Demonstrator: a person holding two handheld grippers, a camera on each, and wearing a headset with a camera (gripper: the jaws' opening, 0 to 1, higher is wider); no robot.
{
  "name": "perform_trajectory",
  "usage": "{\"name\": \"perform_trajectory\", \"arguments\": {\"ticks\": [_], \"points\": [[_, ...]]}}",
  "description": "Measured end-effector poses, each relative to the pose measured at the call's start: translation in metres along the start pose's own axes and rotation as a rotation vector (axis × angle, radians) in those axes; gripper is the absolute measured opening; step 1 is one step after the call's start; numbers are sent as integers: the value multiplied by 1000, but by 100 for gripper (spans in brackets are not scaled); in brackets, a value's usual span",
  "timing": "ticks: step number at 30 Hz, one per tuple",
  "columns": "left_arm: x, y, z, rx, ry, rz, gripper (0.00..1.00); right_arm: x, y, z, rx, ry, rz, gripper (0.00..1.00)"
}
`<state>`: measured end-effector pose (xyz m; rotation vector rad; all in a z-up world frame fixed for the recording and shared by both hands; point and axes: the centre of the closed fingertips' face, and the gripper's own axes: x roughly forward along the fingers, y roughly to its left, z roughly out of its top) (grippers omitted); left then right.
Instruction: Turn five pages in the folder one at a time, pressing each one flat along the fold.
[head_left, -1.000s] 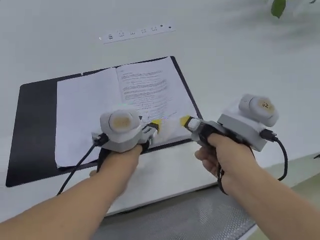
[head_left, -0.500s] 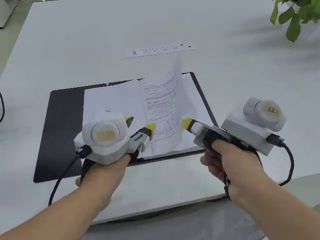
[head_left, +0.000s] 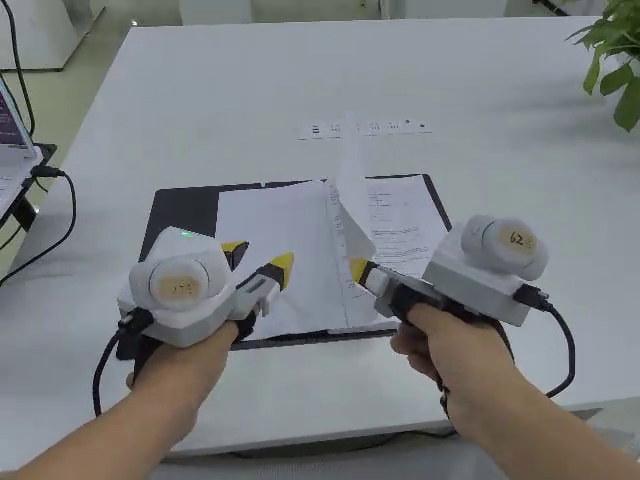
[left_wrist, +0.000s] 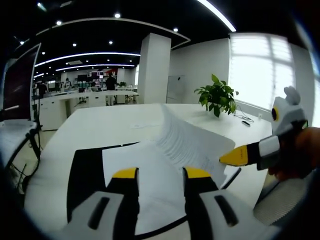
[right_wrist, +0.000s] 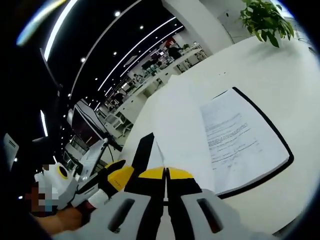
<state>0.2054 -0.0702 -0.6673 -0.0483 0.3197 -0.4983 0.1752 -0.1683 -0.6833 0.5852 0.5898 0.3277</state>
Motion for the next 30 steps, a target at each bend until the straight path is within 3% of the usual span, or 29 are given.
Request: {"name": "perform_trajectory", "arguments": {"ticks": [15, 25, 30], "points": [[-36, 45, 3, -22, -35, 60, 33, 38, 52, -42, -149, 93, 20, 0], [-57, 71, -3, -37, -43, 108, 32, 66, 72, -74, -239, 180, 26, 0], [-64, 79, -6, -46, -41, 126, 31, 79, 71, -92, -294, 233, 6, 0]]}}
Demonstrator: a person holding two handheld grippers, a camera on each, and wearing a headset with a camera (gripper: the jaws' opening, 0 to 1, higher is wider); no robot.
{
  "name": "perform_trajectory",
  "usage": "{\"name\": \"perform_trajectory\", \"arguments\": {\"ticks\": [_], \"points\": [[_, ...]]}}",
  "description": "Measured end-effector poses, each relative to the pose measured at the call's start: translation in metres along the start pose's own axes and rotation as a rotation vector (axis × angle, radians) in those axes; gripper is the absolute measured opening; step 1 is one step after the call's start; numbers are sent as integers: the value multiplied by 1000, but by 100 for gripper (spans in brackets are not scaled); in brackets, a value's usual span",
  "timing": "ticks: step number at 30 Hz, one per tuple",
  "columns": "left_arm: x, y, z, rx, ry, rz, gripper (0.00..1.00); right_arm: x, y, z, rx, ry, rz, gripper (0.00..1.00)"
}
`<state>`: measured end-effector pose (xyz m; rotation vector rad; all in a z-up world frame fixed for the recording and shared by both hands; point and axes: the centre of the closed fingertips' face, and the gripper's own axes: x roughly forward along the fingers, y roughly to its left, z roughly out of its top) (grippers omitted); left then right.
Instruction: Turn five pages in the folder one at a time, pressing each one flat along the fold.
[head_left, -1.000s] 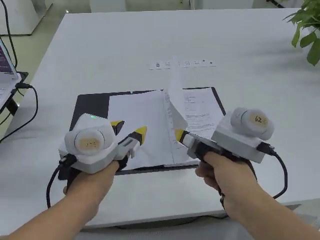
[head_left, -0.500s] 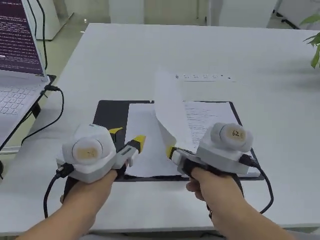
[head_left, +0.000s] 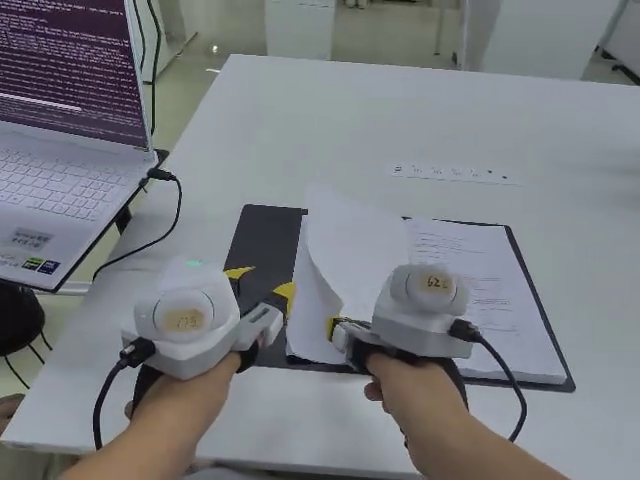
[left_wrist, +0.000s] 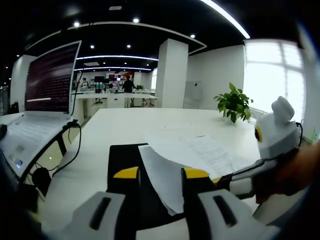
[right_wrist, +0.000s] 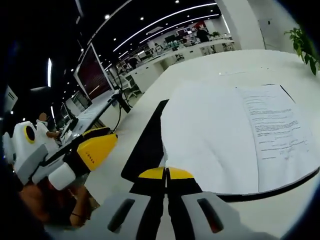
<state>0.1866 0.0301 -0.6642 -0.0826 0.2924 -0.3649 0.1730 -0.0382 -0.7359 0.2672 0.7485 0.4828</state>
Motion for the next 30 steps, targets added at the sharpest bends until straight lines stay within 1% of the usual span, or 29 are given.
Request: {"name": "perform_trajectory", "arguments": {"ticks": [2, 4, 5, 7, 12, 17, 19, 22, 24, 26, 30], "points": [[-1, 3, -1, -1, 1, 4, 31, 6, -1, -6, -25, 19, -7, 0], [-3, 5, -3, -3, 5, 11, 31, 12, -4, -13, -40, 46, -21, 0], [-3, 7, -5, -6, 8, 13, 31, 14, -4, -15, -44, 48, -19, 0], [-4, 9, -8, -13, 13, 16, 31, 18, -8, -22, -56, 72, -32, 0], [-4, 10, -16, -17, 35, 18, 31, 24, -8, -27, -72, 83, -31, 0], [-3, 8, -18, -14, 51, 13, 31, 28, -10, -33, -82, 97, -31, 0], [-3, 9, -18, -15, 55, 15, 31, 28, -10, -33, -83, 94, -27, 0], [-4, 9, -22, -14, 72, 14, 31, 29, -8, -37, -91, 103, -13, 1], [-3, 9, -24, -12, 82, 14, 30, 30, -4, -44, -99, 121, 10, 2], [-3, 8, -26, -9, 90, 11, 30, 29, 0, -47, -119, 123, 20, 2], [0, 3, -31, 4, 120, -8, 29, 24, 3, -47, -119, 120, 45, 2]]}}
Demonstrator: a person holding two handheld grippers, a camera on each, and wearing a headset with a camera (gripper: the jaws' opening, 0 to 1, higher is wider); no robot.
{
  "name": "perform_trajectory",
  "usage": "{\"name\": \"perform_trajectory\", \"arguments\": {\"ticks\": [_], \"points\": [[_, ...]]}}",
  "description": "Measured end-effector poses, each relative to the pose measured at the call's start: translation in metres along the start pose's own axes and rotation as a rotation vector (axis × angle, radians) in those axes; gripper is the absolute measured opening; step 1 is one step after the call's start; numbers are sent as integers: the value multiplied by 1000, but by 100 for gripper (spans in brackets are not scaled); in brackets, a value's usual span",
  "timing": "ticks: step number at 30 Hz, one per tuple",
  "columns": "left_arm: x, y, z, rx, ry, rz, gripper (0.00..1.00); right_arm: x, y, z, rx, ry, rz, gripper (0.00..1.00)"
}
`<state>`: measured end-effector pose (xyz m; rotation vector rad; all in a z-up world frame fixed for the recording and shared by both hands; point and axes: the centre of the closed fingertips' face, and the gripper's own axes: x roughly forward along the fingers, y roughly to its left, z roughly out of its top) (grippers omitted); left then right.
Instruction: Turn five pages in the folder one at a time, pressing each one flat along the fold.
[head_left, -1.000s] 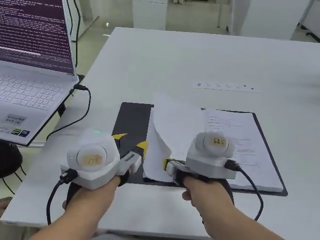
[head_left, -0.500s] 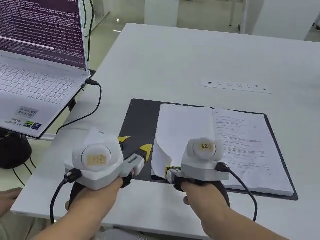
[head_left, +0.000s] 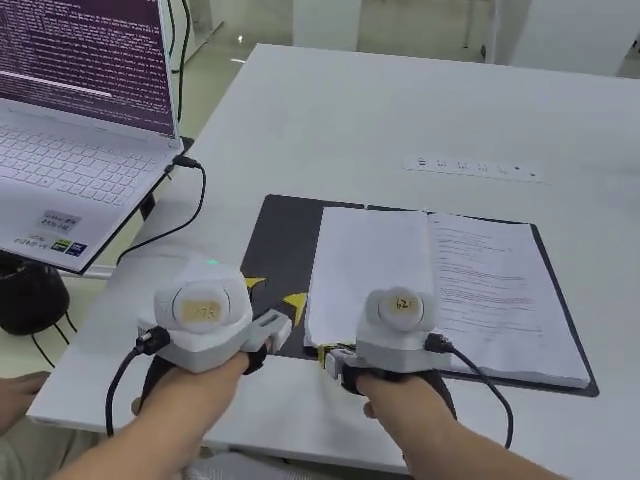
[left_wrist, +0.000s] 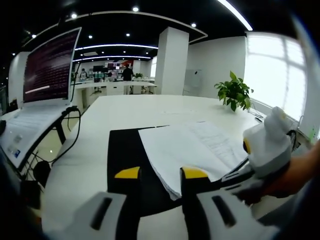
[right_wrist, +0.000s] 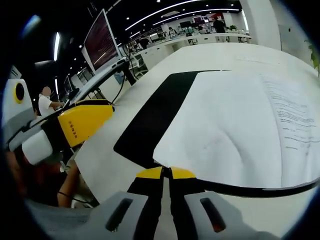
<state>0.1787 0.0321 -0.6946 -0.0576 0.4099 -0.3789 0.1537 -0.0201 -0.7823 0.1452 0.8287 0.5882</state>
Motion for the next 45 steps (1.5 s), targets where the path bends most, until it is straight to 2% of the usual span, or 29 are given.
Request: {"name": "perform_trajectory", "arguments": {"ticks": [4, 6, 8, 13, 16, 19, 20, 24, 26, 27, 29, 35, 39, 45], "points": [[8, -8, -8, 14, 40, -39, 29, -9, 3, 4, -4, -24, 28, 5], [13, -14, -14, 27, 77, -67, 29, -14, 0, 6, -13, -36, 29, 3], [22, -20, -19, 40, 94, -90, 28, -21, -9, 11, -19, -63, 14, 2], [45, -39, -35, 68, 170, -141, 28, -37, -37, 19, -16, -111, -42, 0], [59, -47, -42, 81, 199, -149, 27, -45, -56, 25, 37, -142, -64, 0], [69, -51, -54, 90, 236, -140, 29, -52, -70, 32, 64, -182, -69, 0], [71, -48, -61, 105, 262, -118, 29, -53, -74, 33, 65, -190, -71, 0], [71, -40, -75, 83, 287, -58, 30, -57, -96, 43, 86, -237, -81, 0], [70, -40, -81, 74, 293, -46, 29, -58, -106, 48, 89, -260, -87, 0], [71, -37, -78, 57, 251, -21, 28, -58, -110, 50, 90, -260, -89, 0], [70, -37, -77, 34, 222, -14, 28, -55, -119, 54, 95, -271, -85, 0], [71, -33, -77, 72, 201, 22, 22, -47, -144, 73, 55, -296, -87, 0], [69, -32, -78, 46, 165, 25, 22, -38, -159, 87, 30, -313, -83, 0], [72, -32, -79, 49, 150, 31, 22, -18, -171, 103, -22, -318, -65, 0]]}}
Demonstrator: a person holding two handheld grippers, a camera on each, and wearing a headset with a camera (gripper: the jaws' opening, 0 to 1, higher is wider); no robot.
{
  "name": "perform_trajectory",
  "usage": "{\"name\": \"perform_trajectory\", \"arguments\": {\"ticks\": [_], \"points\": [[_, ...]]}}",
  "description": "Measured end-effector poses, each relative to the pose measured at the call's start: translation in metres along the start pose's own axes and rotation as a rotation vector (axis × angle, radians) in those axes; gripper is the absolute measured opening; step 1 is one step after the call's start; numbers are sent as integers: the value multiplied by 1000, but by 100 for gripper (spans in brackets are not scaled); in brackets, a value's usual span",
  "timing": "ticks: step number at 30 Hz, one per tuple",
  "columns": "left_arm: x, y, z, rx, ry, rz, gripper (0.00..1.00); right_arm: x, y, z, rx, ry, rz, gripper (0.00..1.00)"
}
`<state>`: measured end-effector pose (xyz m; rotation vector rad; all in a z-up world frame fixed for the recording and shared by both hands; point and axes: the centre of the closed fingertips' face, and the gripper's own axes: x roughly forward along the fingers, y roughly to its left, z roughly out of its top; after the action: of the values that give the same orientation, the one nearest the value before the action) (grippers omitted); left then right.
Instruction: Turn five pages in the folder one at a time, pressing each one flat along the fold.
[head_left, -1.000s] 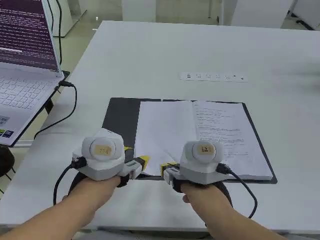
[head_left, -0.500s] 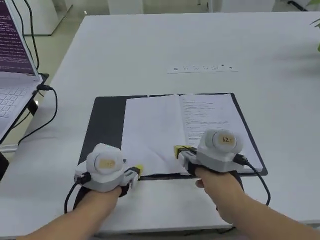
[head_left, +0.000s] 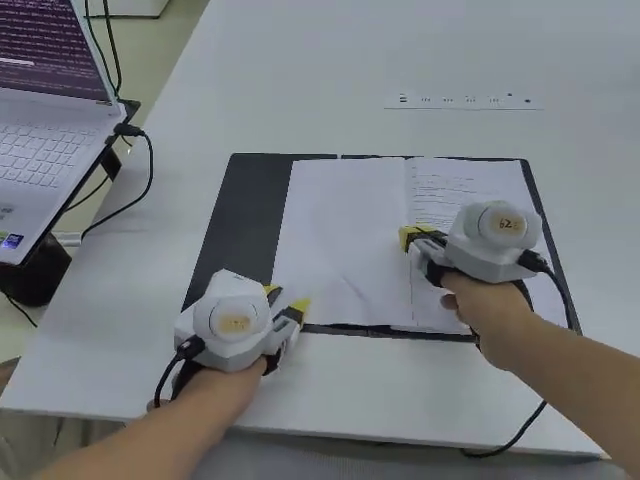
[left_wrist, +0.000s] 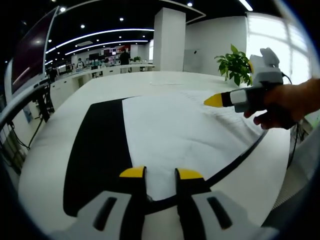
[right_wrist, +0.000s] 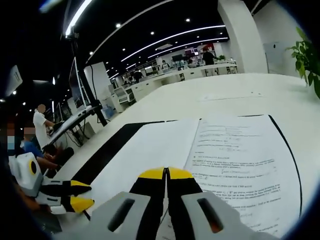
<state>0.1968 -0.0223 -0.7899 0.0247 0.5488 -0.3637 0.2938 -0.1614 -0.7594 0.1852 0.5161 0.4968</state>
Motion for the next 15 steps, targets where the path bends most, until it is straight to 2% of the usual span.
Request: {"name": "perform_trajectory", "arguments": {"ticks": [2, 6, 7, 11, 15], "points": [[0, 0, 0, -2, -3, 1, 22, 9, -3, 0, -25, 11, 0, 0], [0, 0, 0, -3, -12, 0, 22, 22, -18, 2, -17, 18, -19, 0], [0, 0, 0, -3, -14, 0, 22, 19, -15, 2, -10, 19, -22, 0], [0, 0, 0, -3, -15, 0, 22, 23, -17, 8, -1, 2, -24, 0], [2, 1, 0, -3, -16, 0, 22, 34, -23, 16, 37, -14, -33, 0]]}}
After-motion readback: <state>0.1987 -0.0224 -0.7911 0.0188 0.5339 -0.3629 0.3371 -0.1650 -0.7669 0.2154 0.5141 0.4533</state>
